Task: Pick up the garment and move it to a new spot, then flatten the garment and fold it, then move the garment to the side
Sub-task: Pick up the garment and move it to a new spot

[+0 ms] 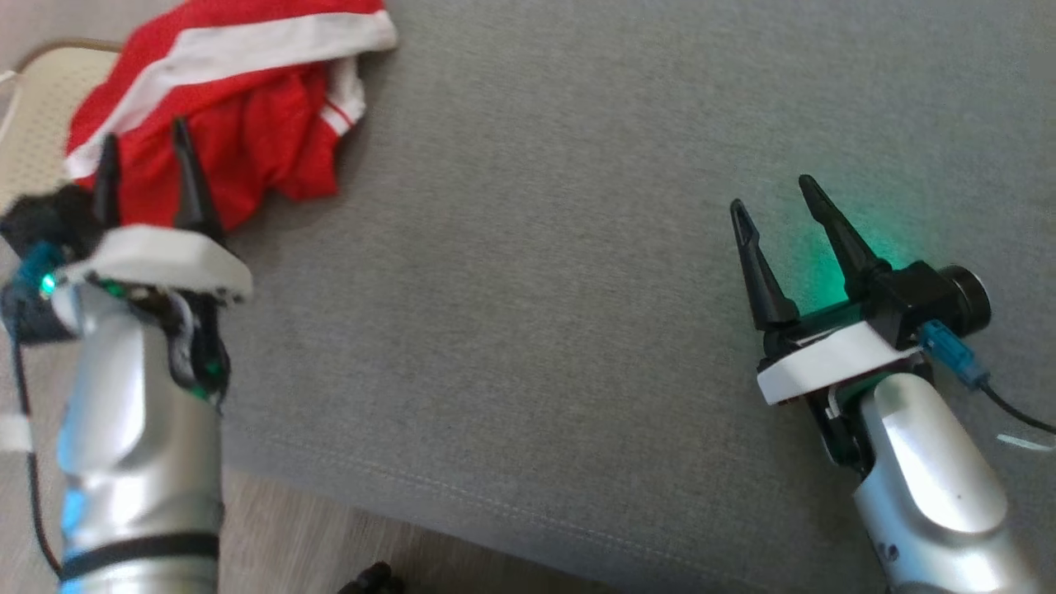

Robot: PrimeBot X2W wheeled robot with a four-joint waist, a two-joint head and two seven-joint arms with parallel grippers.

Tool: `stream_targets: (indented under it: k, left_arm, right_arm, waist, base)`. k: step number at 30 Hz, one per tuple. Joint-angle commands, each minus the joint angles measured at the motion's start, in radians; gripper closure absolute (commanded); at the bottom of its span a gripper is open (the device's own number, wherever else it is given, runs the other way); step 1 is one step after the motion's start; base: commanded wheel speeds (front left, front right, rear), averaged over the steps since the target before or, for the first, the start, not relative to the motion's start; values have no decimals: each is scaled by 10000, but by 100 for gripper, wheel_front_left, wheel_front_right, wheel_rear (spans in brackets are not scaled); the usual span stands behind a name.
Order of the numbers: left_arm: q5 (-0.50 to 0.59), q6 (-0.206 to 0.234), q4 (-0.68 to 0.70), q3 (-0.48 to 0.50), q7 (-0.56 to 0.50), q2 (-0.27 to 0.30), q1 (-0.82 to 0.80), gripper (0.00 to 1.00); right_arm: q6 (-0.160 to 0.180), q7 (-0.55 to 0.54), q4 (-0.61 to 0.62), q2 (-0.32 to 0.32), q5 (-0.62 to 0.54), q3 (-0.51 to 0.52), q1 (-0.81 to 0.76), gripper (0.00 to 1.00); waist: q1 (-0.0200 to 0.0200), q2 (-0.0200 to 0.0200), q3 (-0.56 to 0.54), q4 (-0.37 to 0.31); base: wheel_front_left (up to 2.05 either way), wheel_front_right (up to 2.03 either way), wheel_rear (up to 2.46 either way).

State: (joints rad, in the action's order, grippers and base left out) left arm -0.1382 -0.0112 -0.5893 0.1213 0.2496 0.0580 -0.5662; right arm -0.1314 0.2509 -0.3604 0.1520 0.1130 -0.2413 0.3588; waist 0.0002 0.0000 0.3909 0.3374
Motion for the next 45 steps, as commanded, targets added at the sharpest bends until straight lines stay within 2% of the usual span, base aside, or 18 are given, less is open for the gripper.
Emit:
stream_targets:
  k: [1,6,16,17,18,19,24,33,40,41,45]
  left_arm:
    - [105,-60,17,445,122,567,-415,0]
    - [252,-101,-826,569,122,880,-1200,0]
    - [477,286,-3589,568,122,1395,-2620,0]
    - [461,272,-3743,577,122,1446,-2723,5]
    - [457,239,-3856,569,122,1489,-2805,58]
    - [453,213,-3932,563,122,1521,-2868,100]
    - [549,111,-3572,444,122,1602,-3045,100]
    - [861,-166,-1585,-92,122,1212,-3051,100]
    - [975,-546,-130,-927,122,421,-2908,100]
    - [892,-634,225,-1245,122,193,-2842,100]
    - [460,-758,829,-2078,122,-46,-2645,100]
  right_arm:
    - [7,109,374,37,38,-272,151,0]
    - [7,109,401,82,89,-363,217,0]
    - [7,109,406,52,134,-397,310,0]
    - [7,109,405,47,139,-391,321,0]
    - [7,109,398,39,145,-385,331,0]
    - [7,109,390,23,152,-375,337,0]
    - [7,109,339,-117,191,-297,306,0]
    - [7,109,201,-525,374,-190,72,0]
    - [7,109,214,-803,512,-130,-91,0]
    - [7,109,230,-853,546,-96,-121,0]
    - [7,109,241,-925,597,-13,-196,0]
  waist:
    - [-2,0,293,-328]
    - [-2,0,420,-582]
    - [-2,0,553,-1035]
    - [-2,0,569,-1063]
    - [-2,0,576,-1089]
    - [-2,0,570,-1116]
    - [-2,0,382,-1248]
    - [-2,0,-402,-1803]
    - [-2,0,-934,-2773]
    - [-2,0,-1046,-3102]
    - [-2,0,-1243,-3772]
  base:
    - [0,0,0]
    - [0,0,0]
    - [0,0,0]
    - [0,0,0]
    - [0,0,0]
    - [0,0,0]
    - [0,0,0]
    - [0,0,0]
    - [0,0,0]
    - [0,0,0]
    - [0,0,0]
